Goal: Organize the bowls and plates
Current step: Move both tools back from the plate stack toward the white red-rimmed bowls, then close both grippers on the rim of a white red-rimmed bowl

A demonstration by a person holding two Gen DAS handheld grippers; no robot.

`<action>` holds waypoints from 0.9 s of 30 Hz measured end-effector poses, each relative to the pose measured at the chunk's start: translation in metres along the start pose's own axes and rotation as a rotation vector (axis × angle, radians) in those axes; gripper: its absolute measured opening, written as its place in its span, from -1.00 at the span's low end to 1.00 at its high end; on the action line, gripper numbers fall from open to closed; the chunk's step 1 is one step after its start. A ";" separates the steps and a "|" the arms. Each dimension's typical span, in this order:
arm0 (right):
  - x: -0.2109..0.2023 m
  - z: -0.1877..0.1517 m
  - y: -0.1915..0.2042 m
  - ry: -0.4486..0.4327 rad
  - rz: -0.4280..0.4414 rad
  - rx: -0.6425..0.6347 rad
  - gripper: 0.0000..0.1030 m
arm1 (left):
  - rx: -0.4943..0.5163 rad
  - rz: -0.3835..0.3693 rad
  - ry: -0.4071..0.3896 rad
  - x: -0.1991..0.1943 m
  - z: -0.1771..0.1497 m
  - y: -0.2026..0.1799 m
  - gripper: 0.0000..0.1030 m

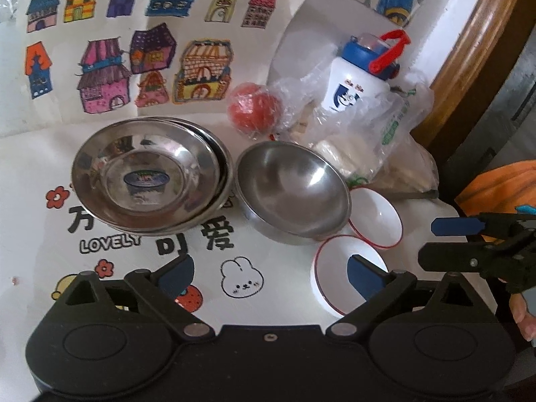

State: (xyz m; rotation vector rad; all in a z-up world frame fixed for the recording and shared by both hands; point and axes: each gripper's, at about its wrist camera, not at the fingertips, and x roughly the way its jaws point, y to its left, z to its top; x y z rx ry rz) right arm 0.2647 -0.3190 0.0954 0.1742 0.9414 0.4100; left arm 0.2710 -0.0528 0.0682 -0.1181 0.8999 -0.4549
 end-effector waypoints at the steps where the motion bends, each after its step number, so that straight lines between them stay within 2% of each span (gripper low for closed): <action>1: 0.002 -0.002 -0.003 0.007 -0.002 0.014 0.98 | 0.006 -0.004 -0.001 0.001 -0.001 -0.002 0.95; 14: 0.019 -0.030 -0.033 0.045 -0.021 0.159 0.95 | 0.055 -0.028 0.013 0.029 -0.015 -0.019 0.98; 27: 0.028 -0.034 -0.043 0.059 -0.005 0.203 0.82 | 0.044 -0.023 0.003 0.041 -0.018 -0.017 0.98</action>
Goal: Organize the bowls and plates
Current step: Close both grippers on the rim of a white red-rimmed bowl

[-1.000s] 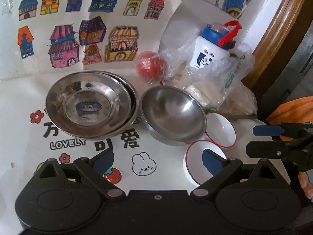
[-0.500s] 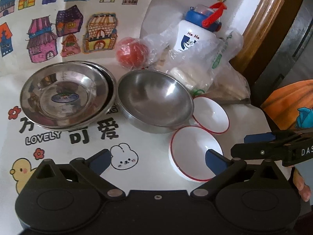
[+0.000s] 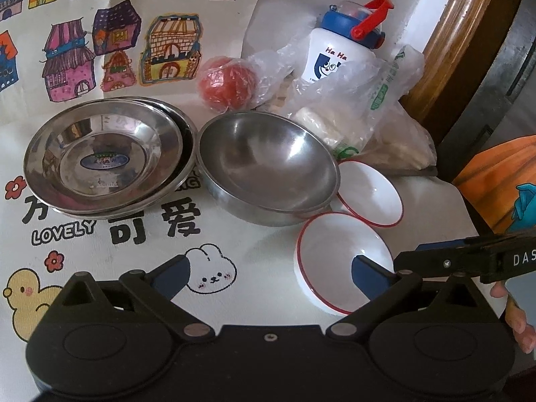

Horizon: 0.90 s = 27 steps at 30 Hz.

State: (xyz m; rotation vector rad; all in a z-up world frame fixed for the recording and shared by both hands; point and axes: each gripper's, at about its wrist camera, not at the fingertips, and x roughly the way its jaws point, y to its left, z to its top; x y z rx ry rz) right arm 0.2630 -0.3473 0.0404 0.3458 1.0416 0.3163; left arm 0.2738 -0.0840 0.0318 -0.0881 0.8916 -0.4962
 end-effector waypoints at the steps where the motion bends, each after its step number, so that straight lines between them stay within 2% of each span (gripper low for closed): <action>1: 0.000 0.000 0.000 0.001 0.001 0.001 0.81 | -0.001 0.000 -0.001 0.000 0.000 0.000 0.98; 11: 0.003 -0.001 0.000 0.002 -0.007 0.014 0.62 | -0.011 0.001 0.001 0.004 0.002 0.001 0.94; 17: 0.004 0.000 0.001 0.010 -0.006 0.009 0.58 | 0.002 -0.007 0.008 0.004 0.002 0.000 0.72; 23: 0.007 0.000 0.003 0.015 -0.006 0.004 0.43 | -0.005 -0.028 0.021 0.008 0.003 0.001 0.47; 27: 0.008 0.001 0.006 0.014 -0.011 -0.008 0.23 | -0.019 -0.041 0.039 0.012 0.003 0.003 0.13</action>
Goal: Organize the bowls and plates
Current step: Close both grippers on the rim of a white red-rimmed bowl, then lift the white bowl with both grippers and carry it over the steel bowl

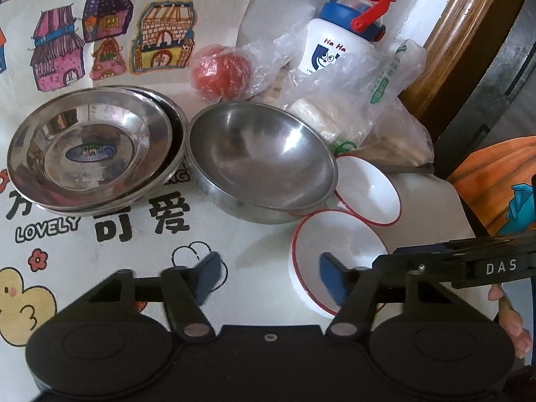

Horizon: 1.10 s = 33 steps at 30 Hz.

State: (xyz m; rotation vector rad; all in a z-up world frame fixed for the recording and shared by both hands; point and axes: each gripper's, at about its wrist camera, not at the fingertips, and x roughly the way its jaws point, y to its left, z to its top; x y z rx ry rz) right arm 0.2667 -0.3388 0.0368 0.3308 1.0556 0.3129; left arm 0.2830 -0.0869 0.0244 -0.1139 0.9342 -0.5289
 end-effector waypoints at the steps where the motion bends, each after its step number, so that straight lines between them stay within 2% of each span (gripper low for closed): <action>1: 0.000 0.000 0.000 0.001 0.000 -0.002 0.19 | -0.004 -0.004 0.007 0.001 0.000 0.001 0.06; 4: 0.001 0.000 0.001 0.002 0.000 -0.008 0.08 | -0.008 -0.007 0.018 0.003 0.000 0.001 -0.09; 17: 0.004 0.000 0.003 0.017 0.001 -0.028 -0.22 | 0.013 -0.020 0.027 0.004 0.001 -0.005 -0.38; 22: 0.004 -0.001 0.007 0.021 0.015 -0.037 -0.44 | 0.030 -0.027 0.034 0.004 0.002 -0.009 -0.58; 25: 0.004 -0.001 0.009 0.022 0.014 -0.041 -0.51 | 0.037 -0.033 0.037 0.004 0.002 -0.011 -0.68; 33: 0.006 -0.001 0.010 0.018 0.024 -0.045 -0.62 | 0.032 -0.038 0.033 0.004 0.001 -0.012 -0.77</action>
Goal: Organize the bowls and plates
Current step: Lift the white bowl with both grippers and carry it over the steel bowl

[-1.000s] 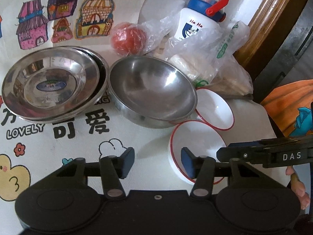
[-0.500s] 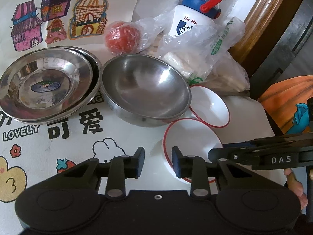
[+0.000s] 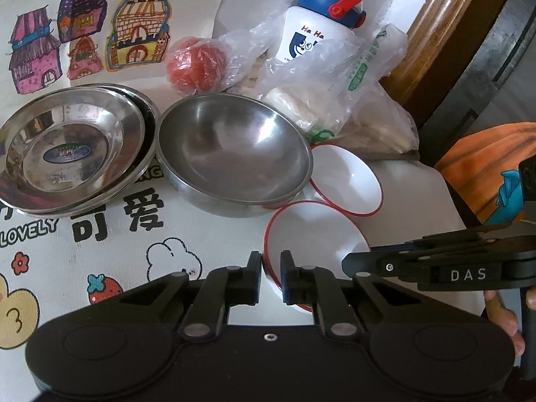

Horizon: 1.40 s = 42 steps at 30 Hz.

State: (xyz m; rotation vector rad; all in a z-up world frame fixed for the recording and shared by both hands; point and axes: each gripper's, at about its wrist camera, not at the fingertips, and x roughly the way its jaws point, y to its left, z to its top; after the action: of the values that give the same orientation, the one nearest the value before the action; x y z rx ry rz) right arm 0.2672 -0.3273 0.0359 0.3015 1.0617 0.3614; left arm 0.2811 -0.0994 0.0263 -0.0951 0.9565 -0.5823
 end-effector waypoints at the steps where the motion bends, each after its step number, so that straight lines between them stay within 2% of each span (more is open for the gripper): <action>1: 0.000 0.000 0.000 -0.001 -0.001 -0.002 -0.62 | 0.000 -0.001 -0.001 0.000 0.000 0.000 -0.77; 25: 0.004 -0.008 0.005 -0.051 -0.045 0.016 -0.68 | 0.004 0.061 -0.020 0.004 -0.004 -0.010 -0.83; 28: 0.001 -0.009 0.002 -0.055 -0.039 0.033 -0.75 | 0.005 0.055 -0.028 0.000 -0.004 -0.012 -0.85; 36: -0.010 -0.015 0.003 -0.053 -0.017 0.065 -0.76 | -0.005 0.034 -0.028 -0.011 -0.009 -0.015 -0.87; 42: -0.029 -0.010 0.016 -0.081 -0.001 0.050 -0.76 | -0.001 0.023 -0.067 -0.033 -0.006 -0.016 -0.88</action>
State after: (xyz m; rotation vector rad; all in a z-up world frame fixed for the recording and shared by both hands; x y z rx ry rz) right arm 0.2428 -0.3243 0.0611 0.3570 0.9926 0.3199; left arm 0.2550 -0.0950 0.0529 -0.1039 0.8916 -0.5545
